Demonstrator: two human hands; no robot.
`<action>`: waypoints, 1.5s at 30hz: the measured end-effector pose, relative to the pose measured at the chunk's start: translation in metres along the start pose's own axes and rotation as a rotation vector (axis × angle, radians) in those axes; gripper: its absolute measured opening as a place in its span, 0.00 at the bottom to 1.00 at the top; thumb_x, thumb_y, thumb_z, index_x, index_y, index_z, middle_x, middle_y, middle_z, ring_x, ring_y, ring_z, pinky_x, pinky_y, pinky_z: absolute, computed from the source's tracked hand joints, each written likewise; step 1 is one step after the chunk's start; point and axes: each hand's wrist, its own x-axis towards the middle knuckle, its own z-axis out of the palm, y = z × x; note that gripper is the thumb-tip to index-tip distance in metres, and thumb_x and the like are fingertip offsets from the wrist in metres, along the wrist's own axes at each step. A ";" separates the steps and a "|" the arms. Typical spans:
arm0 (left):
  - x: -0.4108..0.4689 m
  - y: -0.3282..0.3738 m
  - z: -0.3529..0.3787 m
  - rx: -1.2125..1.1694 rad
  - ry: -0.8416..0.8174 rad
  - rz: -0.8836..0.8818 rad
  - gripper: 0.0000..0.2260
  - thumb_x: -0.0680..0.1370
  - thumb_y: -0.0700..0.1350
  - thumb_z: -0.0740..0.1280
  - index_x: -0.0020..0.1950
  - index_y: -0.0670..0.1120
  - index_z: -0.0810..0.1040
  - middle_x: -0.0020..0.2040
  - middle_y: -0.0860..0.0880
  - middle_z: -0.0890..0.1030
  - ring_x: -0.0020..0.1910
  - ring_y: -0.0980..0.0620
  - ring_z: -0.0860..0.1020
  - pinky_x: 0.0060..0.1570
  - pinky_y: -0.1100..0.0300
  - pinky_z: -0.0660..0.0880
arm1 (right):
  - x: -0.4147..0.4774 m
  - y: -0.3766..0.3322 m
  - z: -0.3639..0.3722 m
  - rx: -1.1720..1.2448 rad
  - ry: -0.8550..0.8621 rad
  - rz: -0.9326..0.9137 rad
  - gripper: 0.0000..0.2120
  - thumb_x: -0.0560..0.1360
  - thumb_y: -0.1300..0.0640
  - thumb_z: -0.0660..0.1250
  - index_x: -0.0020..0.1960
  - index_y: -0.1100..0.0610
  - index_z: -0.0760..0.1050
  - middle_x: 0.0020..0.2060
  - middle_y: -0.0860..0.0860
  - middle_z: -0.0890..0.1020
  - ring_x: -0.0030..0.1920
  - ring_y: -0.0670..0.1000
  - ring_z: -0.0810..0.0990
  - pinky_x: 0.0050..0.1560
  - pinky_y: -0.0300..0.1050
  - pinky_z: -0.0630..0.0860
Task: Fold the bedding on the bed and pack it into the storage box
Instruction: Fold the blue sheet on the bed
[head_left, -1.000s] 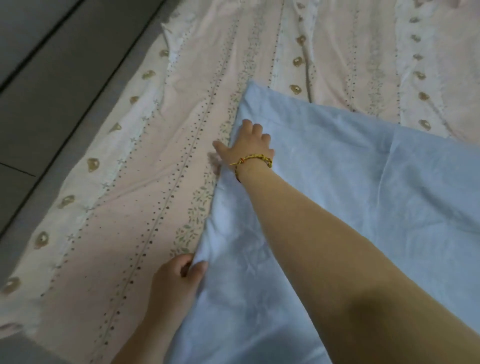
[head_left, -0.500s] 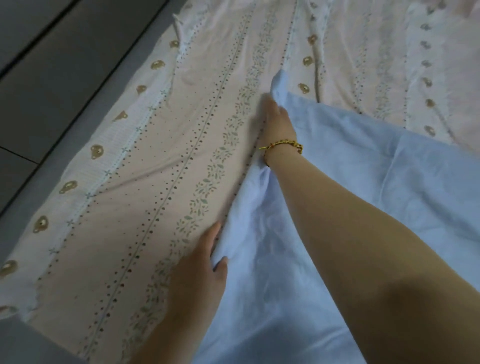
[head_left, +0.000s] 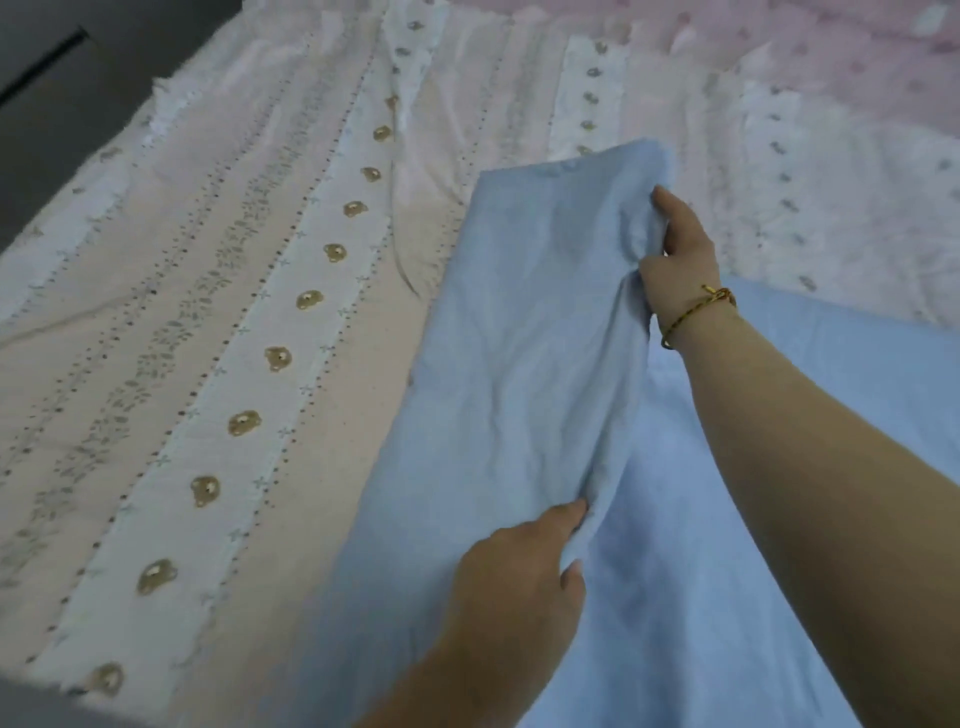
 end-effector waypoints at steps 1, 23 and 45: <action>-0.003 0.017 0.018 -0.001 -0.045 0.002 0.18 0.63 0.54 0.54 0.45 0.58 0.80 0.25 0.61 0.77 0.23 0.65 0.74 0.27 0.74 0.68 | -0.001 0.013 -0.021 -0.007 -0.006 0.016 0.29 0.74 0.74 0.49 0.73 0.58 0.59 0.70 0.53 0.66 0.69 0.51 0.66 0.65 0.36 0.65; 0.039 0.019 0.168 0.495 -0.032 -0.099 0.25 0.78 0.61 0.44 0.66 0.46 0.64 0.62 0.40 0.76 0.64 0.46 0.64 0.67 0.53 0.46 | 0.039 0.186 -0.137 -0.001 0.069 0.469 0.15 0.76 0.65 0.60 0.61 0.70 0.71 0.60 0.64 0.76 0.57 0.61 0.77 0.48 0.45 0.76; 0.001 0.007 0.150 0.519 -0.139 -0.112 0.27 0.73 0.55 0.54 0.62 0.40 0.76 0.61 0.36 0.76 0.60 0.36 0.76 0.67 0.60 0.44 | -0.144 0.218 -0.134 0.542 -0.292 0.704 0.06 0.76 0.60 0.63 0.51 0.58 0.76 0.42 0.53 0.83 0.38 0.49 0.83 0.44 0.45 0.81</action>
